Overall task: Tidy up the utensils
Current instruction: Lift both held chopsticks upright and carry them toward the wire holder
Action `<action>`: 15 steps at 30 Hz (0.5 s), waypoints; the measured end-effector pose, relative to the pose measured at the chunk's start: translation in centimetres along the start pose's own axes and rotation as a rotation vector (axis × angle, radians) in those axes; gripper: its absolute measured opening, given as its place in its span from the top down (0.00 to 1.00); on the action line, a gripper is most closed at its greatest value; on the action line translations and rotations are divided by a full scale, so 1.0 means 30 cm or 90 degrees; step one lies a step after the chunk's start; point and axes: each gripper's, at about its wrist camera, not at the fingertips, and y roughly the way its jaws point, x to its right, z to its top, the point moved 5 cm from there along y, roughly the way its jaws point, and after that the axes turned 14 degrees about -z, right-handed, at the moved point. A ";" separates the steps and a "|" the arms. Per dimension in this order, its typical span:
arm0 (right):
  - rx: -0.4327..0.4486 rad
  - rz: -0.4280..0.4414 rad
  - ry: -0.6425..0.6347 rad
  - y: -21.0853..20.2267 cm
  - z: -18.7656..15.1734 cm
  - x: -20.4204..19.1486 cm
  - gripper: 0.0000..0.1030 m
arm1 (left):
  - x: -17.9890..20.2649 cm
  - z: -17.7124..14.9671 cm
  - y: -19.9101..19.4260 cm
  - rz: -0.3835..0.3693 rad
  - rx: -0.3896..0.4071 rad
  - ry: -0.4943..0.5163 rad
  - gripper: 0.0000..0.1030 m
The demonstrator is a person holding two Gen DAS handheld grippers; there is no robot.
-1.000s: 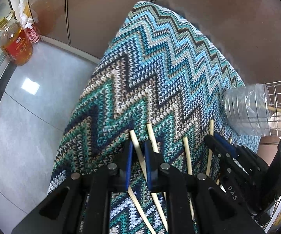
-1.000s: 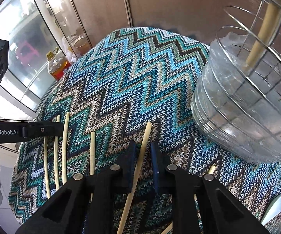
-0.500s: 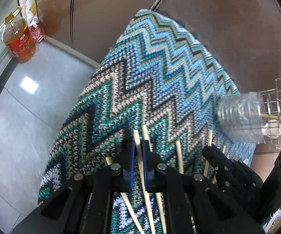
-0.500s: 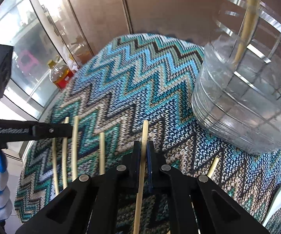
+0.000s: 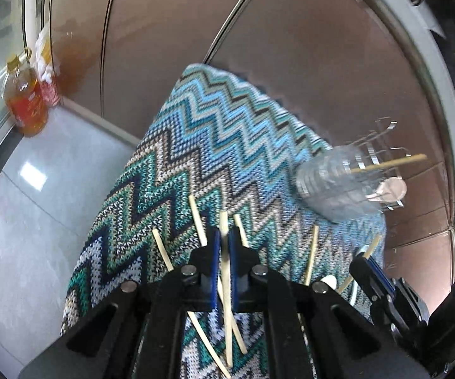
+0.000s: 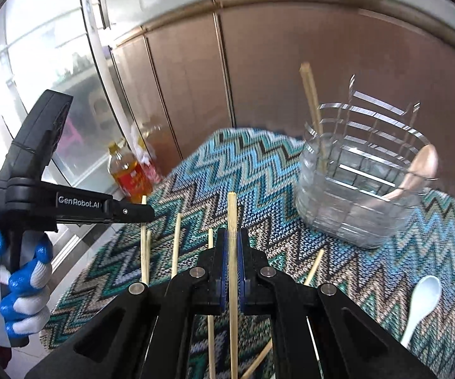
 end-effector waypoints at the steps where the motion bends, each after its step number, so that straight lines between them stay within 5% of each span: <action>1: 0.008 0.000 0.002 -0.019 -0.001 0.004 0.95 | 0.013 -0.005 -0.016 -0.005 0.006 0.006 0.95; 15: 0.113 -0.010 0.019 -0.346 -0.049 0.021 0.95 | 0.104 -0.119 -0.214 -0.026 0.072 0.062 0.95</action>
